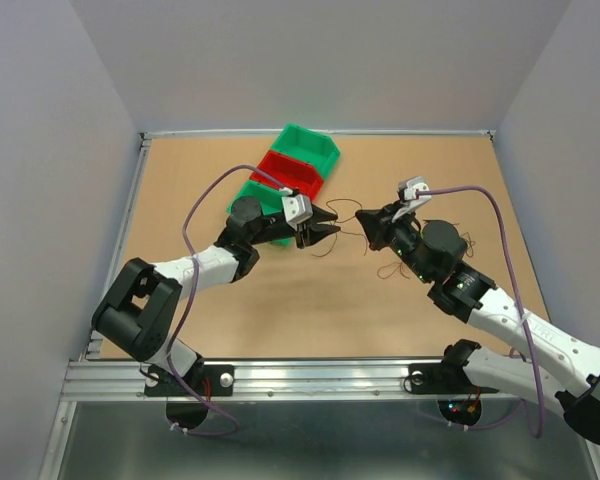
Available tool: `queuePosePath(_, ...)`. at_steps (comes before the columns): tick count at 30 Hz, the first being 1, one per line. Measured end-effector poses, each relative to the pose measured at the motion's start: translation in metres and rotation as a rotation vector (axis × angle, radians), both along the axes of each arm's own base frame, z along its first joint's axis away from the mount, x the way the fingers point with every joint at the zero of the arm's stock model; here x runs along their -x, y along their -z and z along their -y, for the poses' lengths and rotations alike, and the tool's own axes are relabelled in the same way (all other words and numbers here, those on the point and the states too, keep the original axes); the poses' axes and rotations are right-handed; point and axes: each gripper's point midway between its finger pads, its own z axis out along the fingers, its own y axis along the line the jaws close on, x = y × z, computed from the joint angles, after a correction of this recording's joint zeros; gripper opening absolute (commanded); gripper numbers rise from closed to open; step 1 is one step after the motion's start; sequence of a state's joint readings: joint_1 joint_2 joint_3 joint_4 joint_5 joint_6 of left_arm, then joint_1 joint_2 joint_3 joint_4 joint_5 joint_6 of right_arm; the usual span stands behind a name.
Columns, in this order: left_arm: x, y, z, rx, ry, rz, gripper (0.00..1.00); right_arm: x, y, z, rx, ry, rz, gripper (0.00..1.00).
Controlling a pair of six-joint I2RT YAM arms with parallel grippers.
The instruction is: Untangle the cables
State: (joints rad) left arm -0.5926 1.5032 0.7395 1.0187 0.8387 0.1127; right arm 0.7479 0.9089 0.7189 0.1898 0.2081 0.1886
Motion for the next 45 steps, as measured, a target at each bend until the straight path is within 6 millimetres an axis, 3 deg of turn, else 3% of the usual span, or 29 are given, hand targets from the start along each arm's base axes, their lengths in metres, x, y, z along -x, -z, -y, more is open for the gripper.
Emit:
queuePosePath(4, 0.003, 0.004, 0.004, -0.012, 0.015, -0.010, 0.41, 0.004, -0.001, -0.006, -0.003, -0.042, 0.000, 0.01)
queuePosePath(6, 0.003, 0.005, 0.007, -0.016, 0.020, -0.009, 0.36, 0.006, -0.001, -0.009, -0.005, -0.063, 0.002, 0.00)
queuePosePath(12, 0.002, 0.010, 0.008, -0.030, 0.013, -0.010, 0.00, 0.010, 0.000, -0.017, -0.009, -0.110, -0.003, 0.01)
queuePosePath(20, -0.007, 0.005, 0.008, -0.022, -0.035, -0.005, 0.00, 0.012, -0.002, -0.021, -0.018, -0.132, 0.001, 0.01)
queuePosePath(23, -0.011, 0.005, 0.007, -0.020, -0.053, -0.006, 0.00, 0.012, -0.002, -0.020, -0.018, -0.129, 0.000, 0.21)
queuePosePath(24, -0.012, 0.005, 0.007, -0.020, -0.063, -0.007, 0.00, 0.012, -0.002, -0.020, -0.019, -0.129, 0.000, 0.39)
queuePosePath(27, -0.023, 0.008, 0.004, -0.040, -0.123, -0.035, 0.00, 0.012, -0.006, -0.017, -0.028, -0.115, 0.011, 0.60)
queuePosePath(28, -0.029, 0.008, 0.002, -0.050, -0.150, -0.047, 0.00, 0.012, -0.007, -0.016, -0.031, -0.111, 0.016, 0.63)
queuePosePath(30, -0.041, 0.006, -0.004, -0.063, -0.207, -0.062, 0.00, 0.013, -0.010, -0.012, -0.041, -0.098, 0.026, 0.69)
queuePosePath(38, -0.076, -0.037, -0.054, -0.005, -0.398, -0.003, 0.00, 0.011, -0.019, -0.003, -0.063, -0.056, 0.050, 0.72)
queuePosePath(45, -0.134, -0.027, -0.105, 0.022, -0.519, -0.069, 0.00, 0.011, -0.010, -0.002, -0.055, -0.051, 0.041, 0.72)
